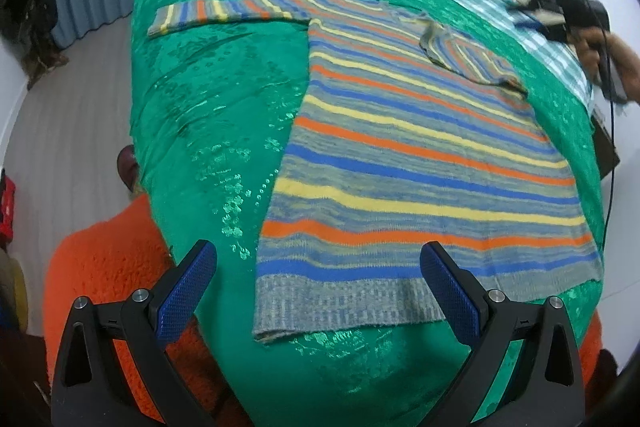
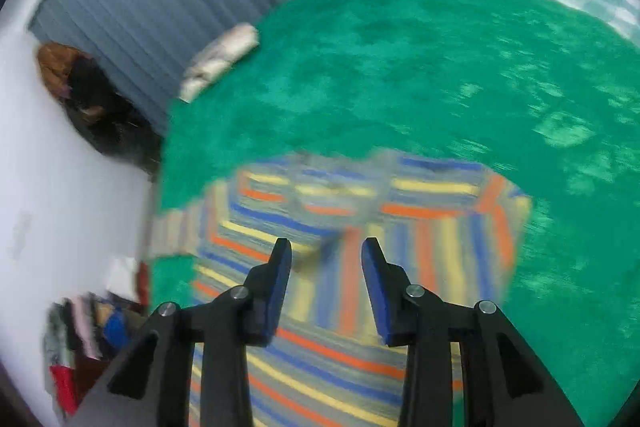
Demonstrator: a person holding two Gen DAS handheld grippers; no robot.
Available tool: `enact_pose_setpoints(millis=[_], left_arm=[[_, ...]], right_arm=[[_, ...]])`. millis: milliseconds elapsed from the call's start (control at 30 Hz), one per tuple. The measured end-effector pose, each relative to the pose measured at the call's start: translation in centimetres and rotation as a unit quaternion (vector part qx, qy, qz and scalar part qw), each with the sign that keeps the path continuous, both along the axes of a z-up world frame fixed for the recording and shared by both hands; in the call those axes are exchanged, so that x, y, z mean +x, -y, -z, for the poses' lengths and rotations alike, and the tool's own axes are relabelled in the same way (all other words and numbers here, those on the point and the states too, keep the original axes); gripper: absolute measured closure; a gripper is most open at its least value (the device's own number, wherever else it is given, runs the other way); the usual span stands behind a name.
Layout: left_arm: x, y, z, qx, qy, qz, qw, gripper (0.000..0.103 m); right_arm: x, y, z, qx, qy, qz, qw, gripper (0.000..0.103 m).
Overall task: Fold small clothes
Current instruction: 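Fold the held sleeve across the sweater body with the right tool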
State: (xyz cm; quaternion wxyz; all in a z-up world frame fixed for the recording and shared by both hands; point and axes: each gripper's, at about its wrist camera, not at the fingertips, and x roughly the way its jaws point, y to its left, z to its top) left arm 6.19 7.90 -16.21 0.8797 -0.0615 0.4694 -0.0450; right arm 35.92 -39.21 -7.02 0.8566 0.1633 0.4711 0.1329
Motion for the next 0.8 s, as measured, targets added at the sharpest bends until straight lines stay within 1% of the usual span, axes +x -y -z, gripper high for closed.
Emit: enact_pose_setpoints(millis=[33, 67, 133, 167, 200, 233, 267, 300, 333, 367, 400, 433, 500, 533, 567, 633, 667, 700, 733, 800], left_arm=[[0.1, 0.0, 0.1, -0.002, -0.002, -0.001, 1.0000, 0.001], [0.3, 0.0, 0.2, -0.005, -0.004, -0.003, 1.0000, 0.001], [0.3, 0.1, 0.4, -0.004, -0.008, -0.003, 1.0000, 0.001], [0.3, 0.2, 0.5, -0.001, -0.010, -0.002, 0.9999, 0.001], [0.3, 0.4, 0.5, 0.001, -0.010, -0.001, 0.9999, 0.001], [0.2, 0.5, 0.5, 0.004, -0.010, 0.000, 0.9999, 0.001], [0.2, 0.8, 0.6, 0.008, -0.010, 0.003, 0.9999, 0.001], [0.3, 1.0, 0.6, 0.013, -0.010, 0.005, 0.9999, 0.001], [0.4, 1.1, 0.7, 0.016, -0.011, 0.008, 0.9998, 0.001], [0.4, 1.3, 0.7, 0.019, -0.012, 0.010, 0.9997, 0.001], [0.3, 1.4, 0.8, 0.021, -0.013, 0.012, 0.9996, 0.001], [0.3, 1.6, 0.8, 0.023, -0.012, 0.015, 0.9996, 0.001], [0.4, 1.8, 0.9, 0.027, -0.013, 0.018, 0.9994, 0.001], [0.5, 1.9, 1.0, 0.028, -0.016, 0.020, 0.9993, 0.001], [0.5, 1.9, 1.1, 0.028, -0.019, 0.020, 0.9992, 0.001], [0.5, 1.8, 1.1, 0.027, -0.019, 0.019, 0.9993, 0.001], [0.5, 1.7, 1.0, 0.025, -0.018, 0.017, 0.9994, 0.001], [0.5, 1.6, 0.9, 0.023, -0.016, 0.014, 0.9995, 0.001], [0.6, 1.4, 0.7, 0.019, -0.012, 0.011, 0.9997, 0.001], [0.7, 1.3, 0.5, 0.016, -0.009, 0.006, 0.9998, 0.001]], right_arm=[[0.3, 0.1, 1.0, -0.037, -0.019, 0.001, 0.999, 0.065], [0.2, 0.2, 1.6, -0.062, -0.032, 0.000, 0.998, 0.065], [0.0, 0.9, 3.1, -0.118, -0.058, 0.004, 0.991, 0.065], [-0.4, 1.5, 4.4, -0.149, -0.072, 0.020, 0.986, 0.059], [-0.8, 2.1, 5.3, -0.160, -0.080, 0.032, 0.983, 0.053], [-0.8, 2.7, 6.4, -0.160, -0.087, 0.046, 0.982, 0.046], [-0.9, 3.3, 7.2, -0.144, -0.092, 0.053, 0.984, 0.046], [-0.8, 3.7, 7.6, -0.126, -0.097, 0.051, 0.986, 0.049], [-0.7, 3.8, 8.6, -0.104, -0.111, 0.043, 0.987, 0.083], [-1.0, 4.3, 9.6, -0.116, -0.122, 0.046, 0.985, 0.097], [-1.3, 4.7, 10.0, -0.141, -0.125, 0.059, 0.980, 0.098], [-1.5, 5.1, 10.2, -0.147, -0.125, 0.065, 0.979, 0.098], [-2.1, 5.9, 10.7, -0.150, -0.126, 0.074, 0.978, 0.098], [-2.1, 5.9, 10.7, -0.149, -0.124, 0.071, 0.979, 0.095], [-2.1, 5.8, 10.4, -0.155, -0.122, 0.065, 0.978, 0.084], [-1.9, 5.7, 9.4, -0.174, -0.112, 0.061, 0.976, 0.074], [-1.9, 5.7, 8.2, -0.186, -0.092, 0.063, 0.976, 0.074], [-1.6, 5.9, 7.6, -0.187, -0.081, 0.062, 0.977, 0.074], [-1.3, 5.8, 6.6, -0.174, -0.061, 0.051, 0.981, 0.074], [0.0, 5.2, 5.8, -0.125, -0.046, 0.012, 0.991, 0.074]])
